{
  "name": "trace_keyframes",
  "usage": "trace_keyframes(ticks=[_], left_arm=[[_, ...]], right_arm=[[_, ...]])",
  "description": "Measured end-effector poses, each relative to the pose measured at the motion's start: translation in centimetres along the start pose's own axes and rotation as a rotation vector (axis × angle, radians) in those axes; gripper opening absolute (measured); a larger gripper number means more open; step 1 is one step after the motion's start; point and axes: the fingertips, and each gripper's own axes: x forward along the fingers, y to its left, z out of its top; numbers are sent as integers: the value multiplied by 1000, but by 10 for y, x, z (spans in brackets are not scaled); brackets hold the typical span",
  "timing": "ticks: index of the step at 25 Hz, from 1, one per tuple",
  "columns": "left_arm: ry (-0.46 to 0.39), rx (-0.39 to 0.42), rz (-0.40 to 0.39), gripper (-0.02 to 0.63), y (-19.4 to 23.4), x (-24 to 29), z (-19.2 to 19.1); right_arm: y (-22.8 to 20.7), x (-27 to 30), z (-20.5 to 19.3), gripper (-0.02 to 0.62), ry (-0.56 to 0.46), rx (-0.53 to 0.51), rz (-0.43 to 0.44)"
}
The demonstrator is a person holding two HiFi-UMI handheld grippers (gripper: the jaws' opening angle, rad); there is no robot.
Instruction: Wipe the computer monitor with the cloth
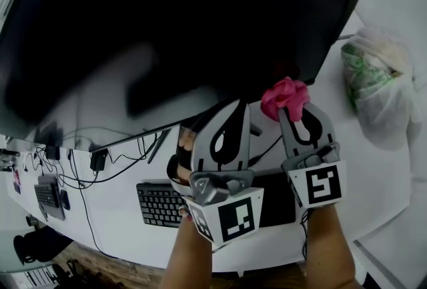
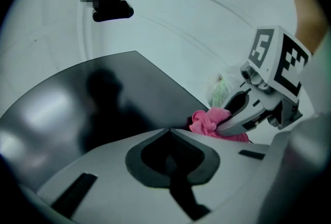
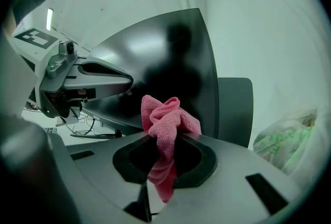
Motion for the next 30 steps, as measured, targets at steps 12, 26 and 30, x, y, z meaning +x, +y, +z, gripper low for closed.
trace_keyframes(ticks=[12, 26, 30], left_arm=[[14, -14, 22, 3, 23, -25, -29], [37, -18, 42, 3, 39, -53, -59], [54, -19, 53, 3, 45, -66, -72]], right_arm=[[42, 12, 3, 63, 7, -21, 24], [86, 27, 4, 63, 7, -38, 60], [103, 31, 6, 63, 6, -50, 77]])
